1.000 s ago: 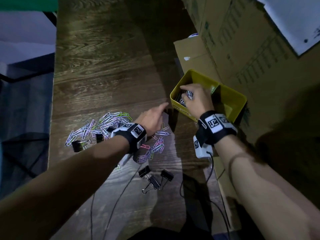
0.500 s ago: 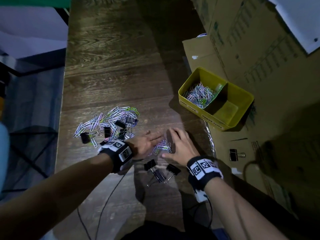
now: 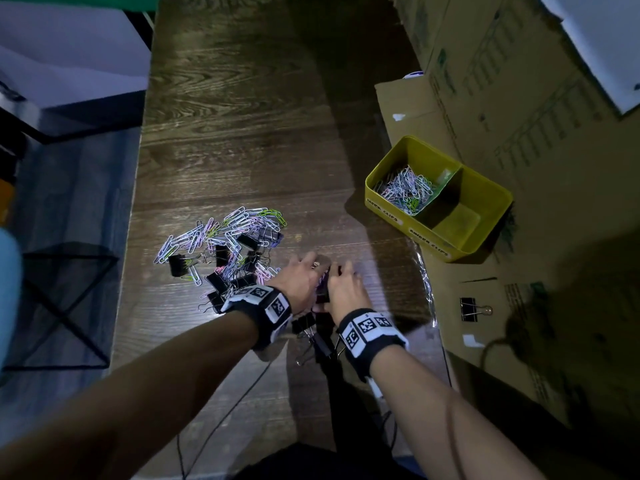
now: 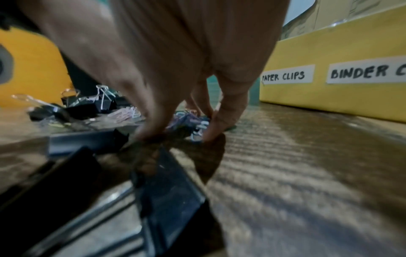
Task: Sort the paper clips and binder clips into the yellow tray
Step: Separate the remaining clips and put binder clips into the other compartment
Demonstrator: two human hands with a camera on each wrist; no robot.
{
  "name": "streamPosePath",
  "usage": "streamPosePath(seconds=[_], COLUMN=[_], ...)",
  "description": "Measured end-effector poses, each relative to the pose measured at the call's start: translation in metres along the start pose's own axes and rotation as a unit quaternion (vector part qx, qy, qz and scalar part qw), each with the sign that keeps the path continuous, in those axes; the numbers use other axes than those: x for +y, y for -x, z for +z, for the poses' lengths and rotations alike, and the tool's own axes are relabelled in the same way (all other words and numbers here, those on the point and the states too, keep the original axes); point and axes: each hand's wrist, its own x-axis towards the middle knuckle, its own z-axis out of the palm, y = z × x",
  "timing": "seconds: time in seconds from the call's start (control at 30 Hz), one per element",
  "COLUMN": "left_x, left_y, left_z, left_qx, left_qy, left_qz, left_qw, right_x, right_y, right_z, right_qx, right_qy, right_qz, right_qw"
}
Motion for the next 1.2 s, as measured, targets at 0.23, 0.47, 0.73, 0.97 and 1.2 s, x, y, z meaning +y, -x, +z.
streamPosePath(seconds=[0.23,0.47,0.73,0.97,1.2], left_x=[0.001,-0.012,-0.009,-0.012,-0.022], left_y=[0.0,0.001,-0.001,-0.005,-0.006], left_z=[-0.005,-0.006,-0.003,-0.001,0.003], left_qx=[0.022,0.013,-0.01,-0.005,0.005], left_qy=[0.066,0.069,0.011,0.038,0.064], left_qz=[0.016,0.046,0.025,0.028,0.03], left_qw=[0.997,0.996,1.0,0.999,0.997], right_x=[0.005,0.016,0.018,0.021,0.033], right_y=[-0.008,-0.011,-0.014,-0.014,-0.01], right_z=[0.008,0.014,0.012,0.008,0.003], right_qx=[0.022,0.03,0.035,0.039,0.004], right_qy=[-0.075,-0.041,-0.014,-0.012,-0.093], right_qz=[0.015,-0.021,-0.032,-0.034,-0.003], right_qw=[0.997,0.999,0.999,0.999,0.996])
